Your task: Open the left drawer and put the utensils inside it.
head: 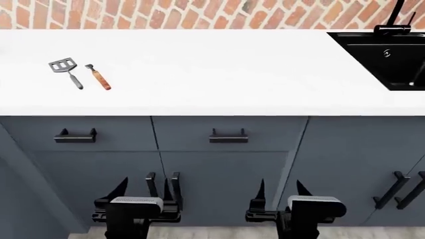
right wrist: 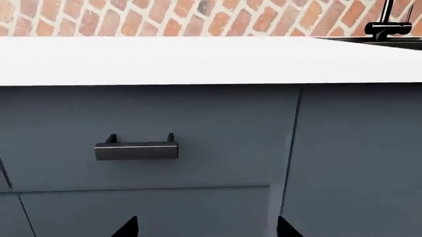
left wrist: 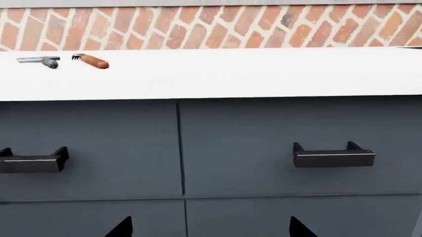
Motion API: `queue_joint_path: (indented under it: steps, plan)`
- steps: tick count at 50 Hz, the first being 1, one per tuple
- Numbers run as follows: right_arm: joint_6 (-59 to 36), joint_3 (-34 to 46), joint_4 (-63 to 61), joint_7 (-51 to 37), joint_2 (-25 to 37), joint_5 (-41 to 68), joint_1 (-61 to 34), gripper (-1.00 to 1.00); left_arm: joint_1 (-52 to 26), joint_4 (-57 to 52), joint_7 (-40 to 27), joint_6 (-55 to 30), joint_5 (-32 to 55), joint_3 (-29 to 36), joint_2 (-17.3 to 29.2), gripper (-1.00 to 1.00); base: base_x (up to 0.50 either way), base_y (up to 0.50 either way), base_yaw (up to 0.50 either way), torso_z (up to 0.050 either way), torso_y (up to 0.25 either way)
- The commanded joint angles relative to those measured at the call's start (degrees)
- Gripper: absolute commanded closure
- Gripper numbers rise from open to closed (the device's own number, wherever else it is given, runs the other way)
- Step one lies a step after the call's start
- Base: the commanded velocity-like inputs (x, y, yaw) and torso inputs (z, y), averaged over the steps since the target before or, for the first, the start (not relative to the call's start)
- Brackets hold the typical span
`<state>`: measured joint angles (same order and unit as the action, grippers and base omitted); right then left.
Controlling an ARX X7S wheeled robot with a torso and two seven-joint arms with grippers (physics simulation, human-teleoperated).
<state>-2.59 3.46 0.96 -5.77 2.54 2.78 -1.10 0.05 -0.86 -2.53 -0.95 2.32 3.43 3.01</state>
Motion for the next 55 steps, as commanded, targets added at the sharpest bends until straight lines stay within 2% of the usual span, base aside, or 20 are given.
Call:
queue_joint_path:
  steps: [1, 11, 55]
  plan:
    - [0.16, 1.79, 0.89, -2.04, 0.89, 0.61, -0.21, -1.0, -0.42, 0.79, -1.54, 0.38, 0.74, 0.96, 1.14, -1.0, 0.0, 0.5, 0.0, 0.05, 0.0]
    - [0.96, 3.65, 1.36, -1.05, 2.0, 1.87, 0.26, -1.0, -0.2, 0.93, -2.69, 0.65, 1.06, 1.74, 1.7, -1.0, 0.0, 0.5, 0.0, 0.05, 0.0]
    - [-0.19, 7.55, 0.05, -4.01, 4.7, 2.7, -0.41, -1.0, -0.61, 1.84, -5.59, 1.61, 3.2, 4.72, 4.06, -1.0, 0.0, 0.0, 0.5, 0.05, 0.0]
